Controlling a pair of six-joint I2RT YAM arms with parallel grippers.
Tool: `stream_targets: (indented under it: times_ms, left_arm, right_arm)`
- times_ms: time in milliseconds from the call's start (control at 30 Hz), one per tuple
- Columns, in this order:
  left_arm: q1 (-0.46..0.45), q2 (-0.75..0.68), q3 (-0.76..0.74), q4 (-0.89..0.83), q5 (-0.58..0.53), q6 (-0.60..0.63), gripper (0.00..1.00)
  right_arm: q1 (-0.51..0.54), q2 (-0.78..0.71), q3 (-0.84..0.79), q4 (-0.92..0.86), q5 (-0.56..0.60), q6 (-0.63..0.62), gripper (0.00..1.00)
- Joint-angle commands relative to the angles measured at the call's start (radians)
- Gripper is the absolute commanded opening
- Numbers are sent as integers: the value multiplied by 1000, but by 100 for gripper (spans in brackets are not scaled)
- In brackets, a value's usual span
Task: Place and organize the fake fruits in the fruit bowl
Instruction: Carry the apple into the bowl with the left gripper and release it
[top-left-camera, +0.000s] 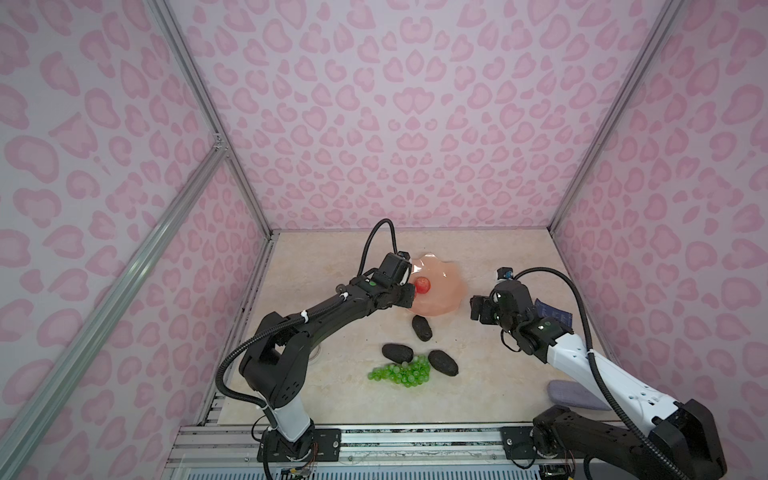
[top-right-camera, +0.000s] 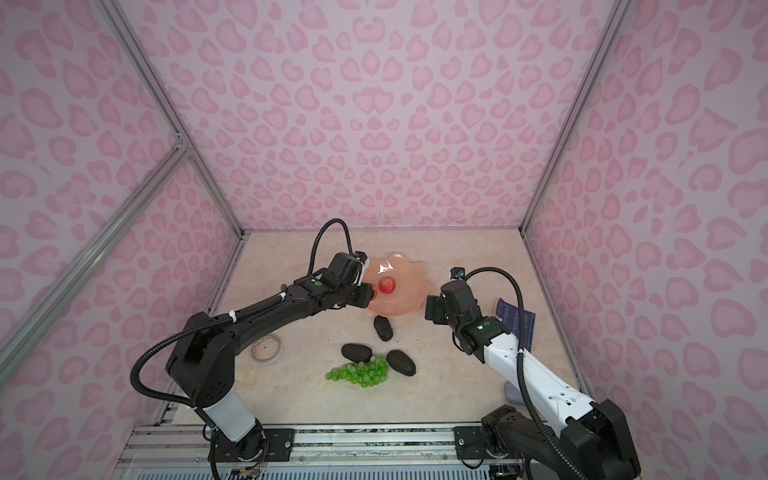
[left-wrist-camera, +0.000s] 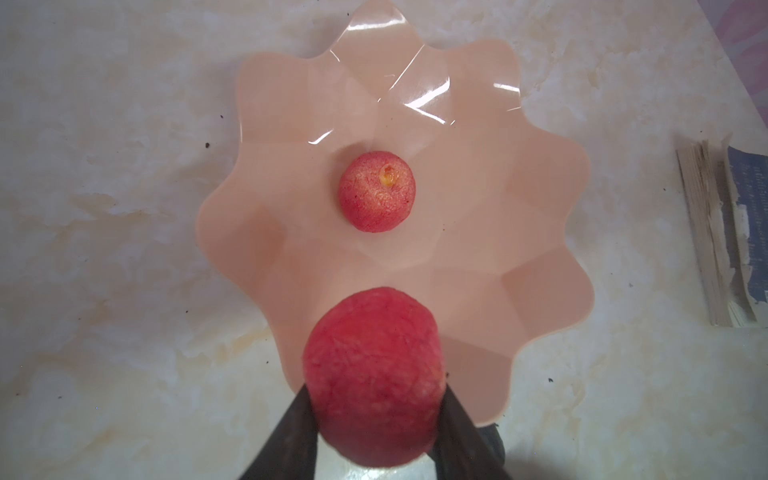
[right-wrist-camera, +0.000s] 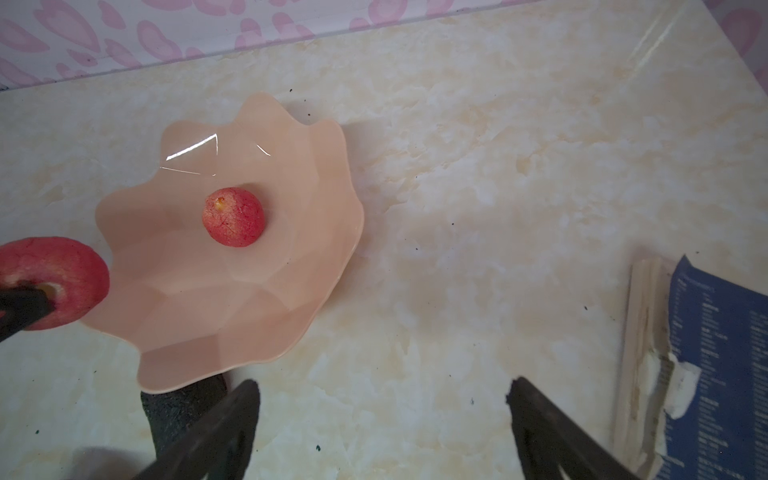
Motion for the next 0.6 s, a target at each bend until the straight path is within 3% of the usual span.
stream_targets:
  times_ms: [0,200,367,567]
  left_arm:
    - [8,36,24,30,0,7,42]
    - [10,76,47,30,5,6,44]
    - [10,70,50,31,6,10,59]
    - [10,18,41,36,-9,20,60]
  right_arm:
    - [1,1,-3,10,6,-9,93]
    - [1,1,-5,9,7,-8,93]
    - [-1,5,-6,13,8,-13,93]
    - [-2,6,-3,8,0,-18,93]
